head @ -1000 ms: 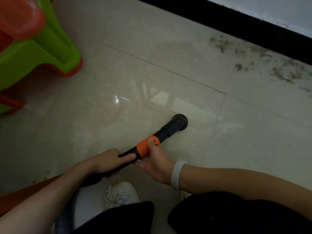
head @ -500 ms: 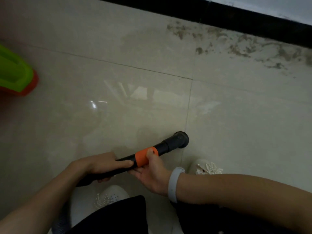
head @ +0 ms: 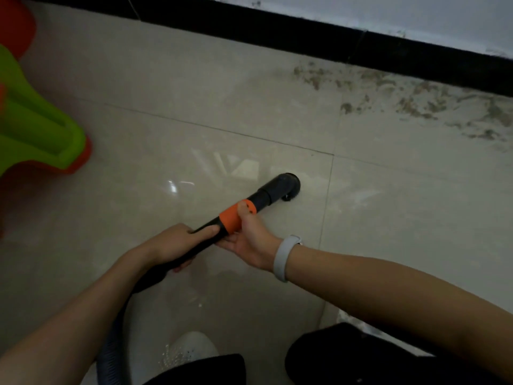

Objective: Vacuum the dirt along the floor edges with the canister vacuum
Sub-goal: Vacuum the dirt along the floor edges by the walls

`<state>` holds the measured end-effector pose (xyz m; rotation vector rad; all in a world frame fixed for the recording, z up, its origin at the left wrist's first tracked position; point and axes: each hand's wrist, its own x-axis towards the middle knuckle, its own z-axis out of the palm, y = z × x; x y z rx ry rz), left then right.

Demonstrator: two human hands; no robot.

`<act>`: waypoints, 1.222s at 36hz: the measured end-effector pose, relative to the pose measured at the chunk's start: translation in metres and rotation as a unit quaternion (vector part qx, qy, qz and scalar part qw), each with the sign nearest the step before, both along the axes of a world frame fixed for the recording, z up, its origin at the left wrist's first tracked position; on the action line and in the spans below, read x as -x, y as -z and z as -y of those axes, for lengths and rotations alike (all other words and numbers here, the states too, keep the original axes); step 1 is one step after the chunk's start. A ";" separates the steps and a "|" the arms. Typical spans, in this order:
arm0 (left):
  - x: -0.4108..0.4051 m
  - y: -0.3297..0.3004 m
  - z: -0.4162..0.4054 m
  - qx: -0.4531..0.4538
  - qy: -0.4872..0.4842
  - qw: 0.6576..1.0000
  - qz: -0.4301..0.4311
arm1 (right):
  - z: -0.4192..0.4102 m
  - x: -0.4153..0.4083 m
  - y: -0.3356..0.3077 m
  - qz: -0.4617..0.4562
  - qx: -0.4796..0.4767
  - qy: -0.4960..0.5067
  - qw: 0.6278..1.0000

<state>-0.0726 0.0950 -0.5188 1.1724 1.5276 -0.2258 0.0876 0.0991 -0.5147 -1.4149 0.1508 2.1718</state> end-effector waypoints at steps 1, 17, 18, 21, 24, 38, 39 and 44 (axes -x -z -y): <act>-0.005 0.000 -0.007 -0.011 -0.004 1.000 -0.008 | -0.007 -0.003 0.001 0.001 -0.005 0.008 1.000; -0.141 0.009 -0.059 -0.027 -0.023 0.998 0.054 | -0.065 -0.114 0.027 0.118 -0.055 0.156 0.979; -0.145 0.010 -0.058 -0.019 -0.018 0.998 0.061 | -0.062 -0.121 0.027 0.124 -0.057 0.162 0.977; -0.157 0.009 -0.061 -0.021 0.026 0.998 0.050 | -0.067 -0.140 0.026 0.133 -0.054 0.184 0.972; -0.169 0.000 -0.077 -0.059 0.057 0.997 0.013 | -0.085 -0.154 0.020 0.105 -0.044 0.205 0.972; -0.147 -0.020 -0.137 -0.131 0.073 0.988 -0.036 | -0.161 -0.130 0.008 0.089 -0.017 0.166 0.982; -0.144 -0.013 -0.137 -0.126 0.069 0.989 -0.027 | -0.161 -0.128 0.012 0.094 -0.016 0.164 0.982; -0.155 0.017 -0.139 -0.136 0.052 0.989 0.002 | -0.168 -0.138 0.030 0.170 -0.041 0.177 0.968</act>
